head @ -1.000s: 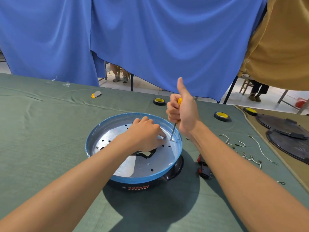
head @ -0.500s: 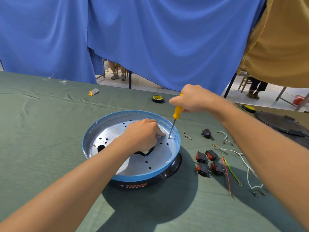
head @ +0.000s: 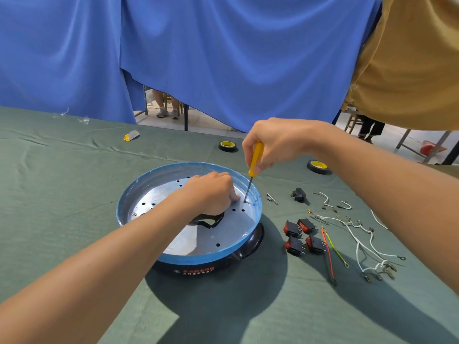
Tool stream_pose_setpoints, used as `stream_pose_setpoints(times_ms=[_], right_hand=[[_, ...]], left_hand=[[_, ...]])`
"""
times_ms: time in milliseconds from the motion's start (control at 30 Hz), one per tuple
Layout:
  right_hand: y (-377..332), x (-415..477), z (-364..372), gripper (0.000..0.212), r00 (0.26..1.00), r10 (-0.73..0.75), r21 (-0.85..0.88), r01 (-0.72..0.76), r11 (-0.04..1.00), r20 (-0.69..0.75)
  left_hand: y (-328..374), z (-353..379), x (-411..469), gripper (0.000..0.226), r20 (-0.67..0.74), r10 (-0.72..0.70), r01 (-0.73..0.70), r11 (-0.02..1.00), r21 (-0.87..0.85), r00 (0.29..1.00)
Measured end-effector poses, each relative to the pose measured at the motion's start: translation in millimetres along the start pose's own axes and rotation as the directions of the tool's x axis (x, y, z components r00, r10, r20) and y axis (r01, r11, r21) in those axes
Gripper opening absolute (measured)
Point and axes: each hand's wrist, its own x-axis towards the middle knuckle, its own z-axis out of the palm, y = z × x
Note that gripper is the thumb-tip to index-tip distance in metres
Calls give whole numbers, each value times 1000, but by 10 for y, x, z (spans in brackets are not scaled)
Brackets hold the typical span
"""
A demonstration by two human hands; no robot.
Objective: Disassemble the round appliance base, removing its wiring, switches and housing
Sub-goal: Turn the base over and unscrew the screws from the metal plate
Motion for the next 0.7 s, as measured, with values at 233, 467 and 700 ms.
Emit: stream_pose_setpoints(times_ms=[233, 467, 700], right_hand=[[-36, 119, 62, 56, 991, 131, -110, -126, 986, 35], [-59, 78, 33, 22, 998, 59, -165, -53, 985, 32], [10, 42, -13, 4, 995, -9, -87, 18, 996, 101]], left_hand=[[-11, -15, -55, 38, 23, 8, -7, 1000, -28, 1000], [21, -46, -33, 35, 22, -5, 5, 1000, -28, 1000], [31, -42, -34, 37, 23, -3, 5, 999, -54, 1000]])
